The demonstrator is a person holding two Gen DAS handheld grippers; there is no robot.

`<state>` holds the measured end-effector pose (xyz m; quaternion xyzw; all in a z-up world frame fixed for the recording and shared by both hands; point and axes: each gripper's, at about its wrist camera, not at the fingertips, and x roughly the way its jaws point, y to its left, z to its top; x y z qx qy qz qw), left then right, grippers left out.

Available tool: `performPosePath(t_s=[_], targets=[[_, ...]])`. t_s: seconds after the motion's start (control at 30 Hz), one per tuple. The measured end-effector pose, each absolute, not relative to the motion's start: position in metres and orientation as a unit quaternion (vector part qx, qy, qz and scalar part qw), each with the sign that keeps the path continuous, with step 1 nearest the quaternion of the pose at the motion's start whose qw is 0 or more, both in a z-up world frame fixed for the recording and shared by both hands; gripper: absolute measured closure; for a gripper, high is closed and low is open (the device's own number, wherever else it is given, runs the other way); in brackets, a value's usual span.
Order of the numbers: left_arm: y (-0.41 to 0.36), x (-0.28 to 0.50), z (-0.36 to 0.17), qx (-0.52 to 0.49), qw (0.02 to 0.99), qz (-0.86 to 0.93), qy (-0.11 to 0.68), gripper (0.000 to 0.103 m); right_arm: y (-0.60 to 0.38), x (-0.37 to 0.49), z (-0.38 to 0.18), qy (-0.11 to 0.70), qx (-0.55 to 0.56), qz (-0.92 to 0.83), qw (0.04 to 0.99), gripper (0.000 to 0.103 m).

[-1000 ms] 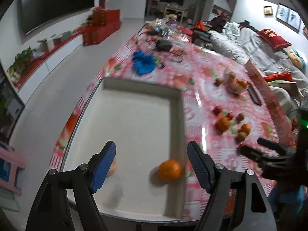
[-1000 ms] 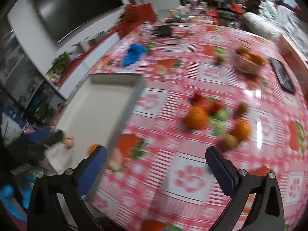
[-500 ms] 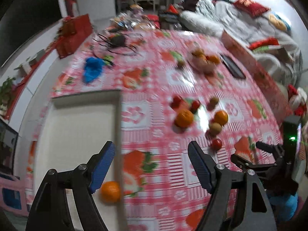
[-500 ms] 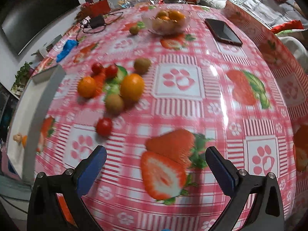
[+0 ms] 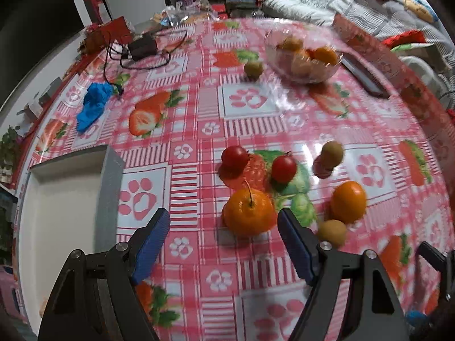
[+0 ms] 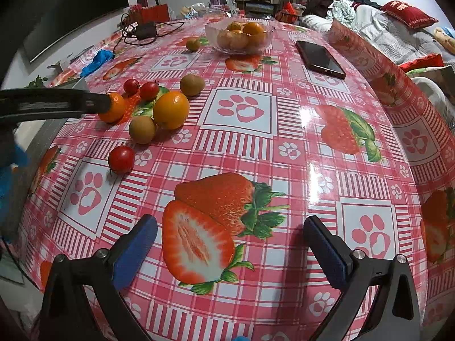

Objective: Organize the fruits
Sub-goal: 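Grasp a second tangerine with the left gripper while the right gripper grasps a red cherry tomato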

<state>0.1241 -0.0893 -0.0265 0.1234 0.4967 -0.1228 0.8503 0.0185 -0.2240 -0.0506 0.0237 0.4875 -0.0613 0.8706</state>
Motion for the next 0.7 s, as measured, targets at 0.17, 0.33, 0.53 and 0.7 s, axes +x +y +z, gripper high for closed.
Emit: performPosePath(t_s=[0.17, 0.33, 0.53, 0.7], targets=[[-0.088, 0.133, -0.035, 0.094, 0.846, -0.125, 0.51, 0.045, -0.223, 0.019, -0.051, 0.483, 0.022, -0.06, 0.873, 0.0], [-0.091, 0.131, -0.034, 0.099, 0.849, -0.13, 0.502, 0.064, -0.223, 0.017, -0.051, 0.479, 0.023, -0.062, 0.875, 0.0], [-0.075, 0.111, -0.035, 0.098, 0.854, -0.129, 0.495, 0.064, -0.224, 0.019, -0.051, 0.489, 0.024, -0.062, 0.87, 0.0], [-0.053, 0.079, -0.035, 0.093, 0.858, -0.125, 0.489, 0.064, -0.216, 0.029, -0.05, 0.507, 0.029, -0.055, 0.86, 0.0]])
